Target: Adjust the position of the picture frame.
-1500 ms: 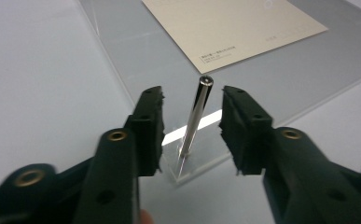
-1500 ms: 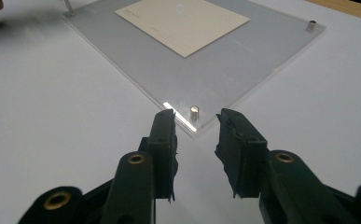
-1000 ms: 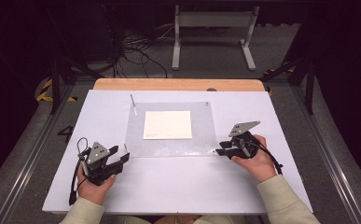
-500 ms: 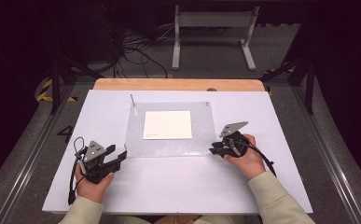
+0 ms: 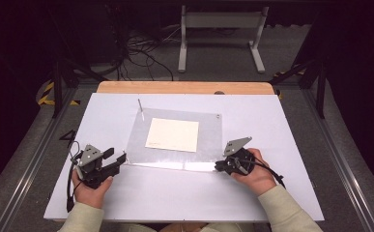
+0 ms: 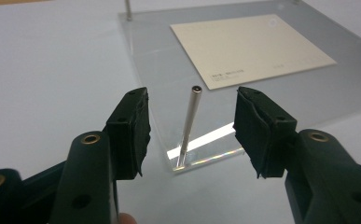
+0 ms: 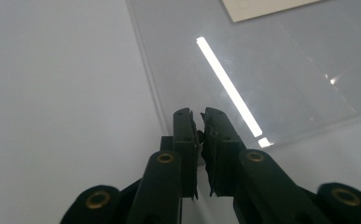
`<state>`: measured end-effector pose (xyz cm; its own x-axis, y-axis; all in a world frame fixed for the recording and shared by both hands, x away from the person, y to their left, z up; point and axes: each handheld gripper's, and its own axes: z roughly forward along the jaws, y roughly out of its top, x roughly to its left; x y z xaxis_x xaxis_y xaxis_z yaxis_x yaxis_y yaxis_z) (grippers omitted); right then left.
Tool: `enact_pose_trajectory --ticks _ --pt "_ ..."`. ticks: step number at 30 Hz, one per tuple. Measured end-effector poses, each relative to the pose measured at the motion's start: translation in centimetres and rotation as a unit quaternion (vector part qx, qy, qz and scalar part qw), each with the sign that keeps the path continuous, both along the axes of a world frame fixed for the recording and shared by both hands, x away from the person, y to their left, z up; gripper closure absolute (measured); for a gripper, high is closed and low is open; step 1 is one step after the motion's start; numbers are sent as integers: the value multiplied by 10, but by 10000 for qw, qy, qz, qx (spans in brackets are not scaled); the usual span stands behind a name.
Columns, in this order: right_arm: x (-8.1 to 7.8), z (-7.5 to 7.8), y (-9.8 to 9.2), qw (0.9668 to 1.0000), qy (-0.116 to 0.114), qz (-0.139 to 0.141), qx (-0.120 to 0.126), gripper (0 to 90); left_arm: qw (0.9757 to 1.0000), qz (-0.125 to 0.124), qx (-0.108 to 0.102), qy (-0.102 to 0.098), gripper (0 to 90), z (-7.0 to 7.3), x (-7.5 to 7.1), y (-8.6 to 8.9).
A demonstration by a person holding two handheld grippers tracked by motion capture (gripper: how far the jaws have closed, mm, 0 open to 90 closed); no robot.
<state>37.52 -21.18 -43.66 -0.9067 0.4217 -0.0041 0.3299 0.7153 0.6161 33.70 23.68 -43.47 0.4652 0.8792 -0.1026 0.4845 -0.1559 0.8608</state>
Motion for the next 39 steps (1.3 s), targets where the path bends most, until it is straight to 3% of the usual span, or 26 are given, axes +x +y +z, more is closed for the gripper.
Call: enact_pose_trajectory --ticks 5,10,18,25,27,30,31,32,34,38,39 --pt "-23 0 10 9993 35 363 -47 830 9997 202 -108 22 455 1 1 13" --pt "-44 1 23 9986 127 507 -101 830 9995 271 -162 77 455 -1 2 19" --pt "-77 -3 37 9973 331 647 126 831 9995 255 -112 154 454 -3 4 18" --pt "-84 -3 41 9968 238 760 99 830 9988 283 30 408 476 -9 11 14" --pt "-84 -4 41 9966 231 779 123 829 9986 185 28 492 521 -11 14 12" --pt "-84 -4 42 9965 193 808 117 828 9987 -123 89 478 744 -10 14 6" --pt "-84 -4 42 9965 193 808 117 828 9987 -123 89 478 821 -10 14 6" --pt "-84 -4 42 9964 197 807 136 828 9980 -38 486 402 836 -7 12 -1" --pt "-84 -4 42 9965 190 802 143 828 9975 -20 587 391 847 -5 12 -4" --pt "-85 -4 43 9968 153 774 142 828 9976 86 482 484 841 3 21 -9" --pt "-85 -4 43 9968 153 774 142 828 9971 121 601 459 841 6 25 -14"
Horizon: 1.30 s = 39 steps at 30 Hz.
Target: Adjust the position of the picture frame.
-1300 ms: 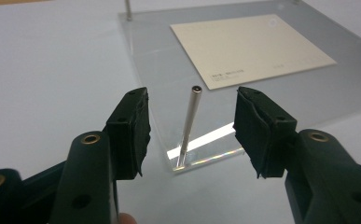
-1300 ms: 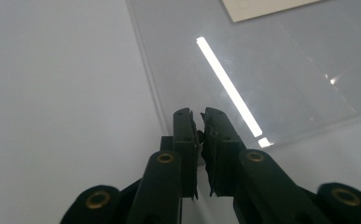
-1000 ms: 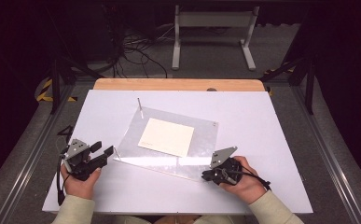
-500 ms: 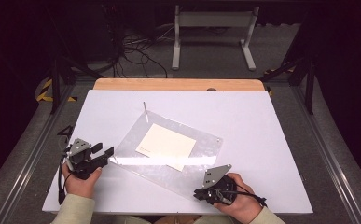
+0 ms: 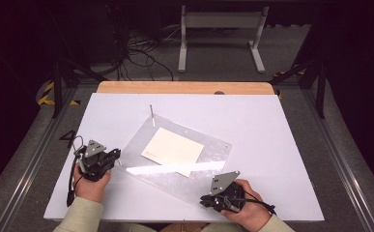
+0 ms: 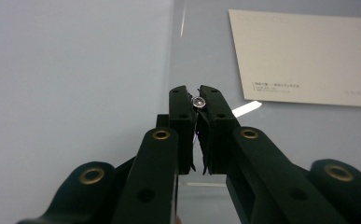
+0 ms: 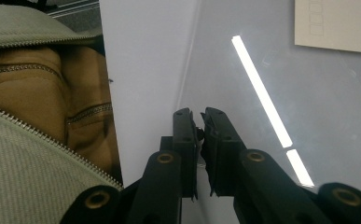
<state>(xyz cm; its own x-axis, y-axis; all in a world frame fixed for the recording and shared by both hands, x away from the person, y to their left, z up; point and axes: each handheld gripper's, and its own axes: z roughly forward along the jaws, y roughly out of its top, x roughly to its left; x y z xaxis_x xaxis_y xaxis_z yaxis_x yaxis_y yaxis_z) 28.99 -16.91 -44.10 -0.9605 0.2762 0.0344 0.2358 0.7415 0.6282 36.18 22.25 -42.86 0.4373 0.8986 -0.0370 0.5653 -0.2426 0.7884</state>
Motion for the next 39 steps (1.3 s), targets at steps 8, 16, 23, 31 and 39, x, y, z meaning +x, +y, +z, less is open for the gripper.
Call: enact_pose_trajectory --ticks 8,16,23,31,39 --pt "-4 0 1 9999 -93 -98 -20 828 9998 -104 -140 -97 828 16 49 -37" --pt "-8 -2 1 9997 -196 -176 22 829 9996 -188 -205 20 823 15 89 -73" --pt "-6 -3 -1 9996 -109 -225 156 805 9978 -244 -564 257 755 -4 107 -82" --pt "8 22 -34 9924 -147 -831 901 727 9965 -372 -593 -453 546 22 56 -60" --pt "37 36 -88 9749 -303 -2013 898 753 9925 -774 -657 -678 497 29 14 -39"
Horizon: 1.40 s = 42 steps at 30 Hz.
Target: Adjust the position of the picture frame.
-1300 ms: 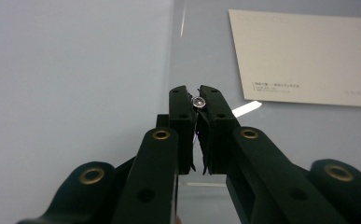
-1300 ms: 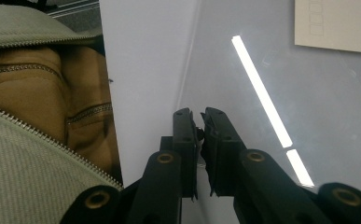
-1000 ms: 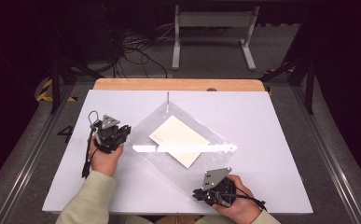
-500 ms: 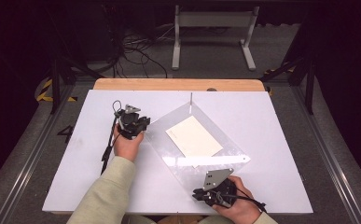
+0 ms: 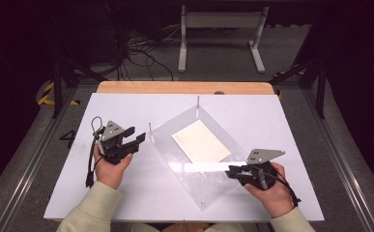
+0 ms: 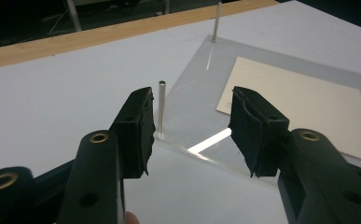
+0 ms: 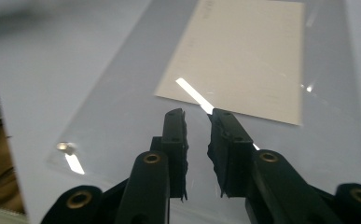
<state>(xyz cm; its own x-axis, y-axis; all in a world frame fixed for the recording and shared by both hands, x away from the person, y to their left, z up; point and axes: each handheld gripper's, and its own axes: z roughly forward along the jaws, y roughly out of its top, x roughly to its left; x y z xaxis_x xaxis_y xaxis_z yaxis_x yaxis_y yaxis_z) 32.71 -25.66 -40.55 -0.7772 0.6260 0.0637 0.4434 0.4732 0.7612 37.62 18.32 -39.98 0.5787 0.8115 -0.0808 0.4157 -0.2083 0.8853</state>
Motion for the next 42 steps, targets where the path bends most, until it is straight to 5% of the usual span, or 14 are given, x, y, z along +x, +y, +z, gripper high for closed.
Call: enact_pose_trajectory --ticks 3,7,13,36,40,42 --pt "13 1 -23 9985 -2 -549 -71 751 9998 -130 -66 118 499 -5 -10 5" --pt "20 -1 -33 9964 -66 -798 -265 712 9992 -329 79 202 499 -13 -23 10" --pt "35 -15 -55 9911 248 -1219 -474 712 9984 -426 193 312 492 -21 -33 10" --pt "35 -28 -59 9878 618 -1234 -718 828 9961 -625 342 515 493 -31 -35 6" --pt "28 -27 -48 9894 757 -1008 -724 828 9959 -615 352 566 493 -32 -34 7" --pt "20 -27 -33 9916 833 -677 -720 828 9960 -609 326 566 492 -33 -33 8"
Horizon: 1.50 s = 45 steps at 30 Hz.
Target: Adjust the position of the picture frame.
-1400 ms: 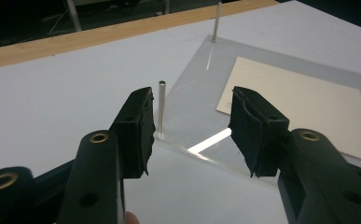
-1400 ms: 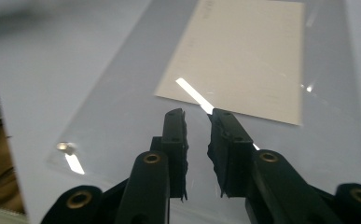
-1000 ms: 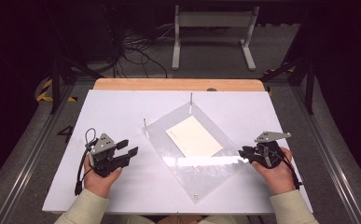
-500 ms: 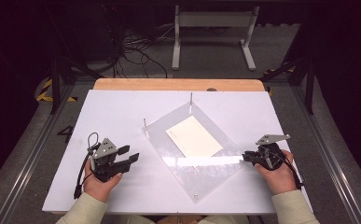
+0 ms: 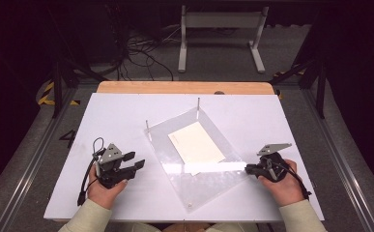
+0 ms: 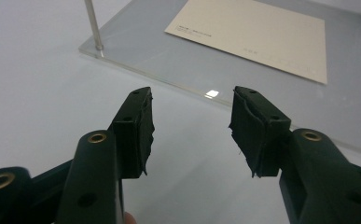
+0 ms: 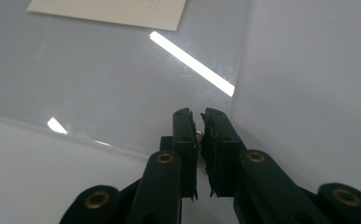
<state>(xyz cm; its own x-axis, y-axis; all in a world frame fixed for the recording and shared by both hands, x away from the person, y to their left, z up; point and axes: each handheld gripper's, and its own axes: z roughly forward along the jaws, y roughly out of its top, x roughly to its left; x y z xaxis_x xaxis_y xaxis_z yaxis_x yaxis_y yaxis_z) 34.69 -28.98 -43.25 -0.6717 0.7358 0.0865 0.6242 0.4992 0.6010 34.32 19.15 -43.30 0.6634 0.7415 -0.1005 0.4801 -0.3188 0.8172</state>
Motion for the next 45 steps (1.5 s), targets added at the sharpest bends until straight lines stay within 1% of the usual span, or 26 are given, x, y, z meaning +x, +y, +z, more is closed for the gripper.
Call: enact_pose_trajectory --ticks 2,3,5,6,8,9,10,12,13,16,17,18,20,21,25,27,29,31,33,34,36,37,40,41,44,45 --pt "-2 0 4 10000 10 63 -9 828 10000 25 -18 10 492 -1 1 1" --pt "-6 0 10 9998 32 188 -26 828 10000 45 -24 47 492 -1 1 2" --pt "-11 0 20 9991 73 413 -31 827 10000 71 -33 42 494 -2 3 4" --pt "-17 0 29 9982 103 592 -41 827 9999 99 -31 74 497 -3 4 6" --pt "-22 0 37 9970 117 758 -55 827 9997 168 -50 153 502 -5 6 9" --pt "-24 -1 41 9965 110 829 -61 827 9997 195 -49 155 505 -5 6 10" --pt "-24 -1 41 9965 110 829 -61 827 9997 195 -49 155 506 -5 6 10" --pt "-31 -1 52 9945 123 1033 -77 827 9996 226 -9 171 512 -7 7 11" --pt "-31 -1 52 9945 123 1033 -77 827 9995 241 -20 214 512 -8 7 11" --pt "-38 -1 62 9923 108 1232 -95 828 9992 270 37 287 524 -10 10 12" --pt "-42 -2 68 9901 118 1394 -76 828 9988 303 74 370 535 -13 12 12" --pt "-42 -2 68 9901 118 1394 -76 828 9988 303 74 370 546 -13 12 12" --pt "-45 -2 74 9882 148 1524 -37 827 9987 269 131 406 562 -16 15 13" --pt "-46 -2 75 9874 124 1577 -46 827 9984 306 133 459 579 -18 16 13" --pt "-46 -3 76 9871 125 1597 -36 825 9969 368 252 649 700 -25 24 11" --pt "-46 -3 77 9870 105 1605 -22 822 9949 400 298 875 781 -30 29 8" --pt "-46 -3 78 9863 77 1650 -33 819 9943 454 260 933 855 -32 32 6" --pt "-46 -3 79 9865 66 1639 -34 820 9939 423 186 1002 884 -32 35 5" --pt "-46 -3 78 9859 51 1670 -45 822 9942 324 65 1025 896 -34 38 2" --pt "-46 -3 79 9864 65 1642 -26 824 9936 286 -29 1089 897 -35 39 -2" --pt "-46 -4 78 9864 66 1644 -25 827 9934 349 93 1087 898 -33 40 -6" --pt "-46 -3 78 9861 74 1660 -24 828 9932 362 78 1101 898 -33 41 -6" --pt "-46 -3 78 9859 108 1668 -24 827 9919 385 -110 1202 899 -34 46 -6" --pt "-47 -3 78 9855 131 1690 -43 825 9919 359 -108 1210 899 -34 48 -7" --pt "-50 -2 77 9848 207 1722 -55 824 9932 374 20 1102 899 -33 52 -16" --pt "-50 -2 77 9848 207 1722 -55 824 9932 374 20 1102 899 -33 52 -16"
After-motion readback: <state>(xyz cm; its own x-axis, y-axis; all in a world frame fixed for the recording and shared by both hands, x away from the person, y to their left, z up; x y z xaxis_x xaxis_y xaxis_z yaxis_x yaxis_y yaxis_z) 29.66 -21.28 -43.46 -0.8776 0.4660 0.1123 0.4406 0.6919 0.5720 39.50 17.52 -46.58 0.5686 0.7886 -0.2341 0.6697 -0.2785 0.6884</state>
